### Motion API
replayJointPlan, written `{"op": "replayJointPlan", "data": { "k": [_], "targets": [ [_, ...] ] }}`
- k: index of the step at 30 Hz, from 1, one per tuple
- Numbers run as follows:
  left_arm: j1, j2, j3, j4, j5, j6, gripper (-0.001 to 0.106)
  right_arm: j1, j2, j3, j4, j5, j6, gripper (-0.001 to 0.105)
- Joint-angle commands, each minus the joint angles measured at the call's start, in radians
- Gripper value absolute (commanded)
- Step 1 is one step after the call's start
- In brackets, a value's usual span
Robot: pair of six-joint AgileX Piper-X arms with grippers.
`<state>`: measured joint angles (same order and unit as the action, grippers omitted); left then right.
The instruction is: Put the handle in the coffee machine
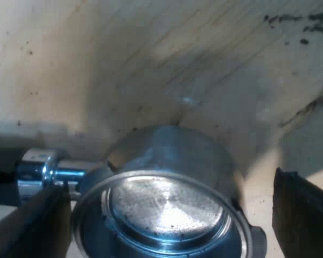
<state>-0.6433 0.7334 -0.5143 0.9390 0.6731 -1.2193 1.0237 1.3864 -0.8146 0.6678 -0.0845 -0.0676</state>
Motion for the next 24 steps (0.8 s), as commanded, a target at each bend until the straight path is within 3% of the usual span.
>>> {"op": "replayJointPlan", "data": {
  "k": [1,4,11,21,24],
  "targets": [
    [-0.005,-0.004,-0.006,-0.003,-0.002,-0.010,0.085,0.003,0.000,0.002,0.003,-0.006,-0.013,0.077],
    [-0.005,-0.004,-0.006,-0.003,-0.002,-0.010,0.085,0.003,0.007,0.002,0.003,-0.006,-0.048,0.077],
    [-0.005,-0.004,-0.006,-0.003,-0.002,-0.010,0.085,0.005,0.062,0.002,-0.038,-0.052,-0.057,0.077],
    [-0.005,-0.004,-0.006,-0.003,-0.002,-0.012,0.085,0.005,0.064,0.002,-0.035,-0.036,-0.057,0.076],
    [-0.005,-0.004,-0.006,-0.003,-0.002,-0.012,0.085,0.005,0.064,0.002,-0.035,-0.042,-0.065,0.061]
  ]
}}
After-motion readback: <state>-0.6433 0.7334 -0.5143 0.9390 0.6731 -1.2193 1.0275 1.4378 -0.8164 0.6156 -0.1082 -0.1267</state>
